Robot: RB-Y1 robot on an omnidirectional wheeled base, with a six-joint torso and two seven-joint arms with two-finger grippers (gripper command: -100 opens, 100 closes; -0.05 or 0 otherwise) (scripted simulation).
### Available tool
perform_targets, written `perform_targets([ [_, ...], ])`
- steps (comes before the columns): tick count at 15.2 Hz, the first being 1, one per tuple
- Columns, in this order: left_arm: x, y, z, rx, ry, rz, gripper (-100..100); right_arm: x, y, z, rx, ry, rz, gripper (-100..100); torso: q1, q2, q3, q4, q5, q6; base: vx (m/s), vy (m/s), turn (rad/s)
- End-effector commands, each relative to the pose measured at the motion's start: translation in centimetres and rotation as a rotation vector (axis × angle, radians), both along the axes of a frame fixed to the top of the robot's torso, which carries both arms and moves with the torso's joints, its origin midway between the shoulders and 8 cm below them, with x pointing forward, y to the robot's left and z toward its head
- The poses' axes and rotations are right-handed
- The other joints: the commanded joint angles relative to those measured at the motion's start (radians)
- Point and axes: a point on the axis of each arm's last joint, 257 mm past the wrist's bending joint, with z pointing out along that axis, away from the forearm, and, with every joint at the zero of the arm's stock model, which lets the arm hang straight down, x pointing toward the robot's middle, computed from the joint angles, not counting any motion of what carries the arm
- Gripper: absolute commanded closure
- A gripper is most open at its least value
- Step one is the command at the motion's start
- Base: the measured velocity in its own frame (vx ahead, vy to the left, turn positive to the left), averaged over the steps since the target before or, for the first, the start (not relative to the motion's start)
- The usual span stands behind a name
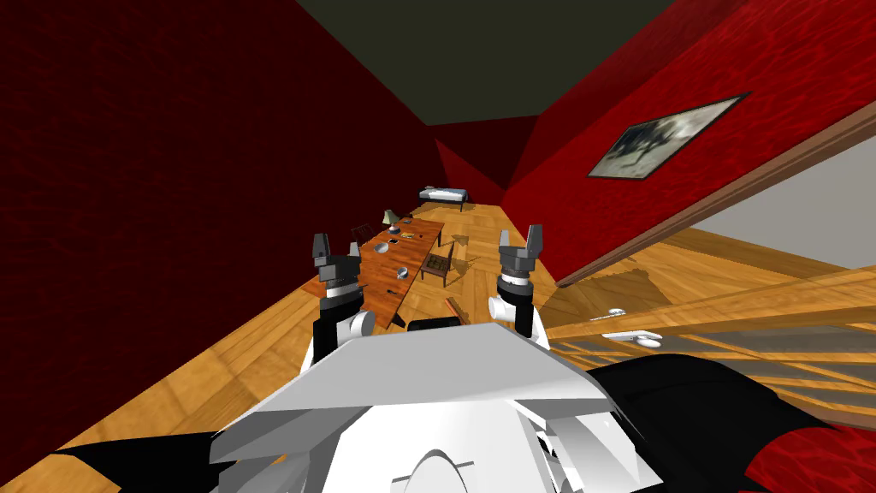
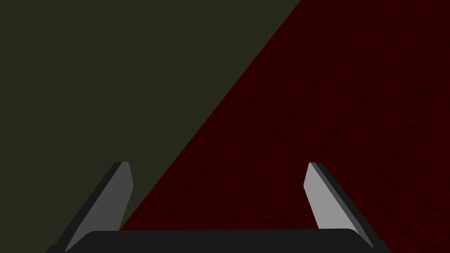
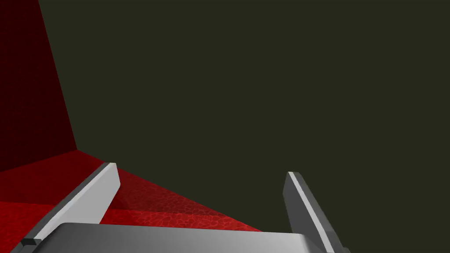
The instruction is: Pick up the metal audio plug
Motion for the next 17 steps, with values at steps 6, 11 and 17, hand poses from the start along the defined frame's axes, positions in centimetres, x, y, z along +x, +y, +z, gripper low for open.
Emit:
perform_targets([
  [6, 2.8, 0.8, -5.8, 0.116, 0.196, -0.006, -100, 0.0, 0.0, 0.0, 0.000, 0.000, 0.000, 0, 0.001, -0.001, -0.001, 0.000, 0.000, 0.000, 0.011, -0.005, -0.054],
  [11, 4.1, 2.1, -9.7, 0.154, 0.316, 0.010, -100, 0.0, 0.0, 0.0, 0.000, 0.000, 0.000, 0, -0.001, -0.002, -0.001, 0.000, 0.000, 0.000, 0.020, -0.019, -0.079],
  [17, 5.5, 5.1, -17.0, 0.197, 0.528, 0.048, -100, 0.0, 0.0, 0.0, 0.000, 0.000, 0.000, 0, -0.001, -0.002, -0.001, -0.001, 0.000, 0.000, 0.024, -0.027, -0.100],
])
